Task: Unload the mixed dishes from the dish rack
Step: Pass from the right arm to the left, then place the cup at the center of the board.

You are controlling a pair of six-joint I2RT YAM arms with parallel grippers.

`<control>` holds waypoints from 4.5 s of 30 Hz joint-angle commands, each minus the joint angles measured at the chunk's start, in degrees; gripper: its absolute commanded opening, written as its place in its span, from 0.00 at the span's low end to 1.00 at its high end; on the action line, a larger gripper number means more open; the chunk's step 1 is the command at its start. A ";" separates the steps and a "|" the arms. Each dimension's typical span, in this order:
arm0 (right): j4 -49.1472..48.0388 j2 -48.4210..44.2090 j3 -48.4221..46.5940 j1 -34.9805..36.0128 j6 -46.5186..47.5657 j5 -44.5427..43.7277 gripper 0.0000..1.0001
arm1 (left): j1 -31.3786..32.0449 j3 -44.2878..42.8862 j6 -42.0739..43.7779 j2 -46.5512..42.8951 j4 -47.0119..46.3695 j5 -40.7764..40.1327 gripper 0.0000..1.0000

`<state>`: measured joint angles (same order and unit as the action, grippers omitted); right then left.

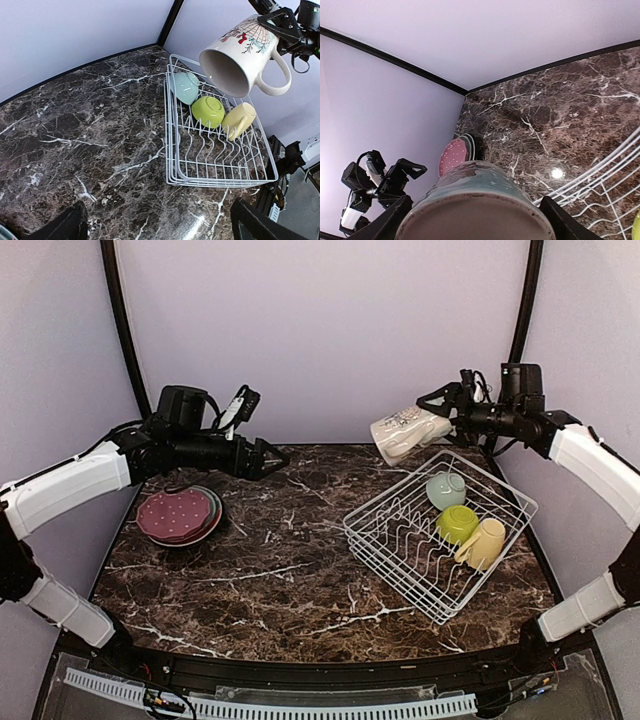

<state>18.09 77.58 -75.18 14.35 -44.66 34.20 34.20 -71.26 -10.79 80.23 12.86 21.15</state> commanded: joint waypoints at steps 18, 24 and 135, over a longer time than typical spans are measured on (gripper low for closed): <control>-49.00 21.90 0.26 16.52 -18.66 -0.64 0.00 | -8.88 11.99 -47.19 10.28 -50.37 33.32 0.99; -52.43 27.03 -2.15 18.74 -20.31 0.23 0.00 | -8.88 14.21 -58.25 15.48 -63.45 35.47 0.94; 19.45 9.28 -9.26 14.39 19.00 -43.19 0.99 | 2.62 -23.38 5.46 27.36 35.91 -34.33 0.25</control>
<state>37.39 88.07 -83.57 28.40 -27.09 -7.68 36.56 -93.41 -5.69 108.75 47.64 -11.75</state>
